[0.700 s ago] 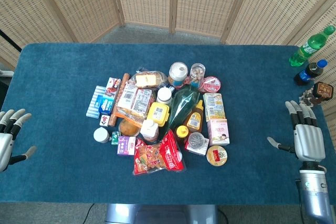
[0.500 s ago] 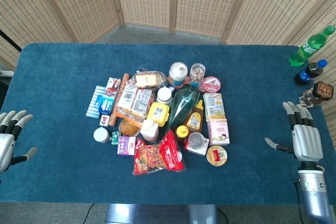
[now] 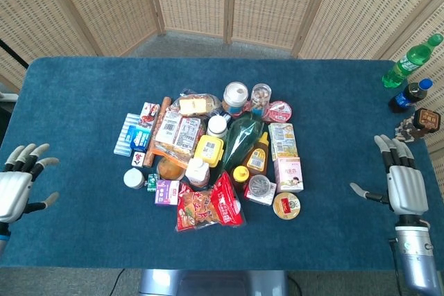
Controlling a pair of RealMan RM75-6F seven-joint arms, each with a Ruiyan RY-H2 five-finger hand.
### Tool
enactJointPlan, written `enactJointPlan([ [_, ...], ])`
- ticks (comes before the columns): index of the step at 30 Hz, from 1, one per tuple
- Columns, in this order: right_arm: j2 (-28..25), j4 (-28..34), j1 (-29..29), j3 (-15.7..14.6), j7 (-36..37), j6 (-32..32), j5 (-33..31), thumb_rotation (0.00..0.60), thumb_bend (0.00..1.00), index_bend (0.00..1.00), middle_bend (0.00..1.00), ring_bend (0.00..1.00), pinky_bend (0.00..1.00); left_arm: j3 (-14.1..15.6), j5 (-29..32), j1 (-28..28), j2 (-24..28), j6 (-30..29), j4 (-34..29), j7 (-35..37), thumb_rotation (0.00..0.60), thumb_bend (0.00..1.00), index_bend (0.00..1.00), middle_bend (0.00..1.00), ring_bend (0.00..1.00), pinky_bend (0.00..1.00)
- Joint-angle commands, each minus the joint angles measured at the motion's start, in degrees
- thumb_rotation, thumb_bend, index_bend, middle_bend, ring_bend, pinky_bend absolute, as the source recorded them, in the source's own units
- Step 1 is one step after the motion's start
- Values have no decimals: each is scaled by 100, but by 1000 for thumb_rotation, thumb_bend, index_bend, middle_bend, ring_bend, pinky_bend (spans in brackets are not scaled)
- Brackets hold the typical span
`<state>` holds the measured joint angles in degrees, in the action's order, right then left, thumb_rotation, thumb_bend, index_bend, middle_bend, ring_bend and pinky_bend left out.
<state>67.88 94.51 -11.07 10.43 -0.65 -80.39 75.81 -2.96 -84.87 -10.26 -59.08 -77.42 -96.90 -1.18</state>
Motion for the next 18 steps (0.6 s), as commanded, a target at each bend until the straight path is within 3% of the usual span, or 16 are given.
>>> enactJointPlan([
  [1,-11,5,4,-2,21,-3,17,495,0,0,0,0,0,-9,17,-166,-77,223,-41,-155,600,262,396,125,54,0],
  [18,-152,16,126,-12,215,-97,45,493,0,0,0,0,0,-135,435,-1069,-870,1463,131,-868,600,260,277,37,0,0],
])
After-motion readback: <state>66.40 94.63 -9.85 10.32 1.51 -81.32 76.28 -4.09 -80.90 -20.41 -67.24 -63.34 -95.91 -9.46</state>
